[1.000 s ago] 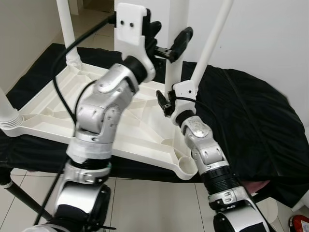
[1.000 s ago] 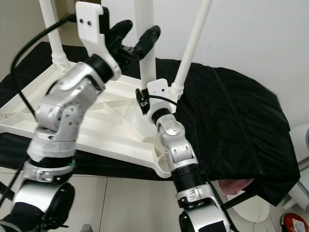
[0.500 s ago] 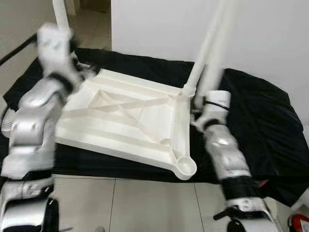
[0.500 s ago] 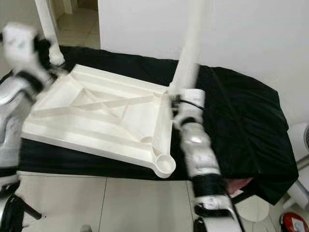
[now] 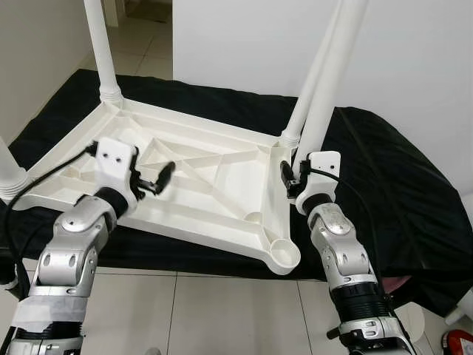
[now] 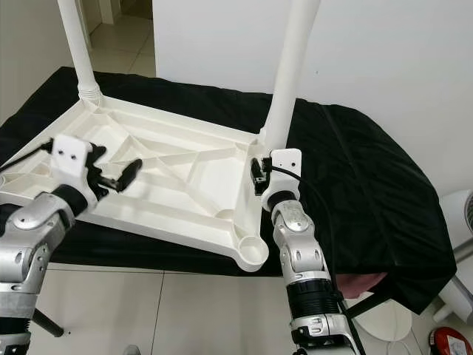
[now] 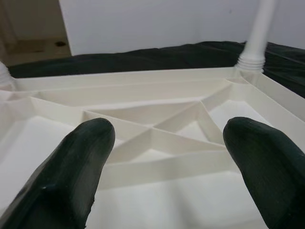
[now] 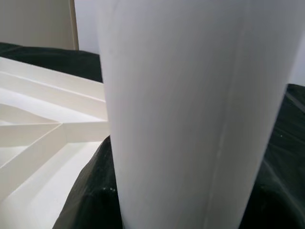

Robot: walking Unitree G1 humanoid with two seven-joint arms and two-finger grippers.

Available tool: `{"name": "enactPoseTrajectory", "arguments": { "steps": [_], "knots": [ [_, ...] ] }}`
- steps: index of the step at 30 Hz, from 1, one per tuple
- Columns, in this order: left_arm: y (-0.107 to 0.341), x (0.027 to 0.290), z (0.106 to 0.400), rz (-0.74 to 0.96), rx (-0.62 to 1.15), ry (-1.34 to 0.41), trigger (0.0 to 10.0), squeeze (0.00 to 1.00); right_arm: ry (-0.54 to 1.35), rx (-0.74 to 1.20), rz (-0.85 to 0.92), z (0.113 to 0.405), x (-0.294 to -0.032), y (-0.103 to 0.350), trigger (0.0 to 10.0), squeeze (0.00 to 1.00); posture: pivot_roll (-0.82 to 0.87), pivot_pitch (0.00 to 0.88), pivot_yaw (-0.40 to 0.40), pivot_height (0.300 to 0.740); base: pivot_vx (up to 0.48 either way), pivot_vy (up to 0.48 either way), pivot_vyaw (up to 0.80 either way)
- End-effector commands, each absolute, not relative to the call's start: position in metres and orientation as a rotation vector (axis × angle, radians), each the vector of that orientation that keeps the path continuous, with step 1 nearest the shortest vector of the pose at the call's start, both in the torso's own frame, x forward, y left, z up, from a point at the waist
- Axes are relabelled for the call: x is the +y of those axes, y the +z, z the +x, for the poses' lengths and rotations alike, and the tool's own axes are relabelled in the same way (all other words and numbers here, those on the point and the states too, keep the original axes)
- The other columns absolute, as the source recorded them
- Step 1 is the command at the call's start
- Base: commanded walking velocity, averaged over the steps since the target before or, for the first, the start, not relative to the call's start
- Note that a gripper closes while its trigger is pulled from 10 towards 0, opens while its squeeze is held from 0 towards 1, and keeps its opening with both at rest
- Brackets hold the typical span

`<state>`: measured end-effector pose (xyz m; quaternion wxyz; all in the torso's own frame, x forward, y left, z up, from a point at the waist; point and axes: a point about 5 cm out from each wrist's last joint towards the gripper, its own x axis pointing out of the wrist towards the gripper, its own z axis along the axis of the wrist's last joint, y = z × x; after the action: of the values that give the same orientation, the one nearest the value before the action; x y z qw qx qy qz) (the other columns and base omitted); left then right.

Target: Building children table

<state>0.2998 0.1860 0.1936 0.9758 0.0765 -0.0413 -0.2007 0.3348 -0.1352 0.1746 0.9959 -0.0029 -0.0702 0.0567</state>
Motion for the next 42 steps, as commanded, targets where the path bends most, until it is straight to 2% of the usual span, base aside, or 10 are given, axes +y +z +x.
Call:
{"name": "enactPoseTrajectory", "arguments": {
  "steps": [1,9,14,27,28,32,42],
  "knots": [
    [0.19,0.179,0.296,0.154,-0.073,-0.5,10.0,0.0,0.096,-0.141,-0.002,0.333,-0.141,0.174,10.0,0.0,0.06,0.0,-0.125,0.74,0.0,0.0,0.0],
    [0.17,0.179,0.277,0.165,0.001,-0.628,10.0,0.0,0.097,-0.136,-0.008,0.332,-0.142,0.172,10.0,0.0,0.06,0.0,-0.123,0.74,0.0,0.0,0.0],
    [0.141,0.163,0.239,0.173,0.143,-0.883,10.0,0.0,0.098,-0.133,-0.005,0.331,-0.141,0.171,10.0,0.0,0.06,0.0,-0.123,0.74,0.0,0.0,0.0],
    [0.137,0.167,0.226,0.151,0.176,-0.939,10.0,0.0,0.104,-0.137,-0.007,0.331,-0.138,0.172,10.0,0.0,0.06,0.0,-0.123,0.74,0.0,0.0,0.0],
    [0.131,0.162,0.214,0.16,0.219,-1.014,10.0,0.0,0.098,-0.142,-0.007,0.331,-0.138,0.173,10.0,0.0,0.05,0.0,-0.117,0.74,0.0,0.0,0.0],
    [0.129,0.153,0.206,0.156,0.234,-1.075,10.0,0.0,0.097,-0.145,-0.007,0.331,-0.138,0.174,10.0,0.0,0.05,0.0,-0.117,0.74,0.0,0.0,0.0],
    [0.131,0.131,0.201,0.13,0.223,-1.186,10.0,0.0,0.098,-0.147,-0.018,0.331,-0.138,0.174,10.0,0.0,0.04,0.0,-0.119,0.74,0.0,0.0,0.0]
  ]
}}
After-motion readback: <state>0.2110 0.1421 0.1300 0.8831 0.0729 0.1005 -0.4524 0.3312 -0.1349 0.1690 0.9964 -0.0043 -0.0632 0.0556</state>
